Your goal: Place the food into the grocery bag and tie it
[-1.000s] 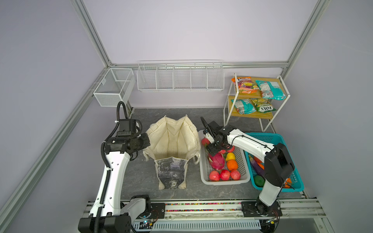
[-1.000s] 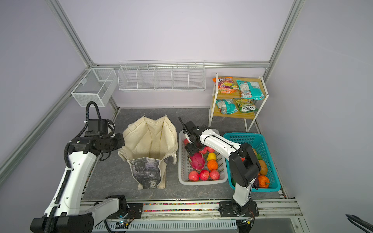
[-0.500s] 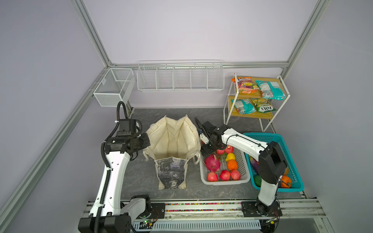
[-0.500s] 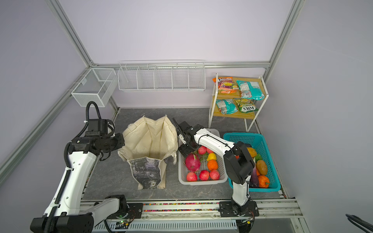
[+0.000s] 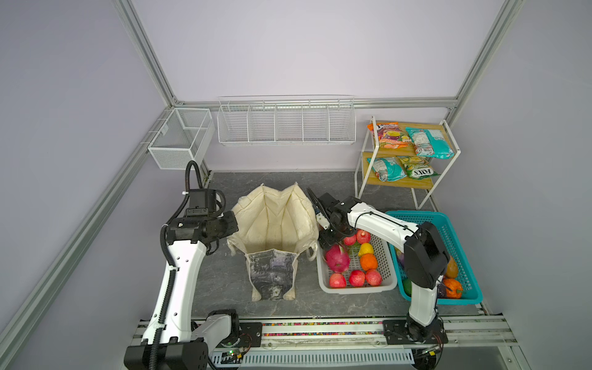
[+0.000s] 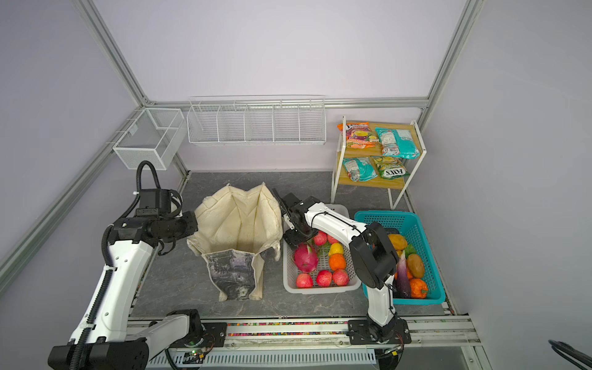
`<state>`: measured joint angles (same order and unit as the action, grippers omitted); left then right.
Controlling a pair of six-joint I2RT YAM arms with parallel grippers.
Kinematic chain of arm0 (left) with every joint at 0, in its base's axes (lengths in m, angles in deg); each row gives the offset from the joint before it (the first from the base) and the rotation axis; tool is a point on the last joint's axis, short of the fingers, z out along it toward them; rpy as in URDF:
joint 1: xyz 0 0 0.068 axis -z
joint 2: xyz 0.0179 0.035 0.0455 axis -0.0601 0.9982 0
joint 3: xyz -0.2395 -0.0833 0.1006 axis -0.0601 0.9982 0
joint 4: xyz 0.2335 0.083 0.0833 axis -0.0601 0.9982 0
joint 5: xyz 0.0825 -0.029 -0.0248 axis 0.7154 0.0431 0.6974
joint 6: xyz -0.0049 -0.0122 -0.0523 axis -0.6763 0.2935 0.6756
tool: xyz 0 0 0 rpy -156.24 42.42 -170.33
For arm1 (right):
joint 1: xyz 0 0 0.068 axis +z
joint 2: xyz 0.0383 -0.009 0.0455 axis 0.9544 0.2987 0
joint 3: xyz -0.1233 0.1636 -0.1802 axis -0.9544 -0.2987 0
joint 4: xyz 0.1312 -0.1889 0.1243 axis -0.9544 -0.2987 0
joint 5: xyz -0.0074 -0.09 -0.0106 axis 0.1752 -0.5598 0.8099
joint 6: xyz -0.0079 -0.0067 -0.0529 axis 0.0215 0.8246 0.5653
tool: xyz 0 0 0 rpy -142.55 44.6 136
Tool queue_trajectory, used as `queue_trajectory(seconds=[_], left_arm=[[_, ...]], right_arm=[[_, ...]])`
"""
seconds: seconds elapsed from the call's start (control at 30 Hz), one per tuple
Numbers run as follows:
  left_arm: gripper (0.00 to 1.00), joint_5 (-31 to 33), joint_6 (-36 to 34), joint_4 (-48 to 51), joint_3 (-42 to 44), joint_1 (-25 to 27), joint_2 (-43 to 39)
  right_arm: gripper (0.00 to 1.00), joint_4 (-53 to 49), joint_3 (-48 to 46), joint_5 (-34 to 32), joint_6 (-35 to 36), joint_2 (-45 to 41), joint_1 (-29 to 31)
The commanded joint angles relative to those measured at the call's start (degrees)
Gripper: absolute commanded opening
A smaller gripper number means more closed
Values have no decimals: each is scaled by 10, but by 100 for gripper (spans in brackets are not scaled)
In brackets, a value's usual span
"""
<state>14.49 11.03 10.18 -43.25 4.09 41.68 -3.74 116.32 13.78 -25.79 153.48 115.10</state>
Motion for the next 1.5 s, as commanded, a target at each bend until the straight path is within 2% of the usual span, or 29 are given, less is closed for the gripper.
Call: queue_trajectory(seconds=[0.0, 0.03, 0.07, 0.13, 0.37, 0.6, 1.0, 1.47], left_arm=[[0, 3, -5, 2, -8, -4, 0], [0, 2, -6, 2, -8, -5, 0], [0, 2, -5, 1, -8, -4, 2], [0, 1, -4, 0, -7, -4, 2], [0, -2, -2, -5, -1, -4, 2], [0, -2, -2, -7, 0, -5, 4], [0, -12, -2, -11, 1, -4, 4], [0, -13, -2, -13, 3, -5, 3]], right_arm=[[92, -17, -18, -12, -18, -12, -1], [98, -18, -21, -17, -25, -30, 0], [98, -20, -24, -20, -34, -45, 1], [89, -18, -32, -19, -66, -83, 2], [88, 28, -107, -28, -213, -207, 9], [88, 116, -235, 5, -350, -299, 25], [88, 250, -352, 46, -389, -317, 14], [88, 234, -403, 47, -401, -373, 8]])
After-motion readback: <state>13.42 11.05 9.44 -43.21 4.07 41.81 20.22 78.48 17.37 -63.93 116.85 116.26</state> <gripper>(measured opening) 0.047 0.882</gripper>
